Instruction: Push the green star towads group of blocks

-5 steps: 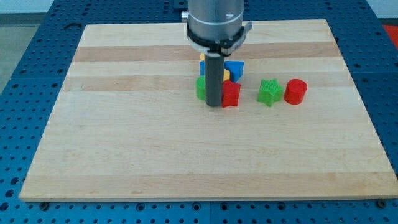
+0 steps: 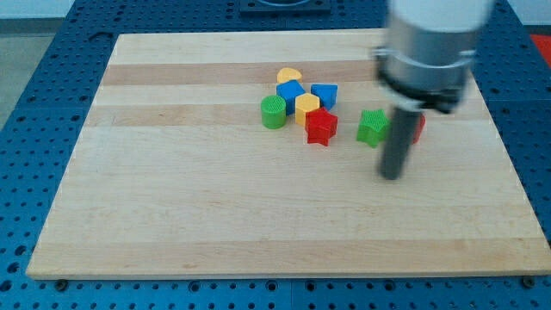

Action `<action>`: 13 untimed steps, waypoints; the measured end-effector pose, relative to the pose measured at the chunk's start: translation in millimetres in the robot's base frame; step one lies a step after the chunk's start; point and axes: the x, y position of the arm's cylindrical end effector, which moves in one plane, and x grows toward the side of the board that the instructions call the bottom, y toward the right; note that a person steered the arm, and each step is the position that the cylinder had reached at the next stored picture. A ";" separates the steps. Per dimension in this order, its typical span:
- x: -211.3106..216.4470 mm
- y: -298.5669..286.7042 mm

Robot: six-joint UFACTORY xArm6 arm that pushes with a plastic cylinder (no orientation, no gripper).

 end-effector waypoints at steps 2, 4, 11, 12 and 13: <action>-41.0 73.6; -50.6 39.4; -71.6 -67.0; -72.6 -72.4; -73.9 -78.1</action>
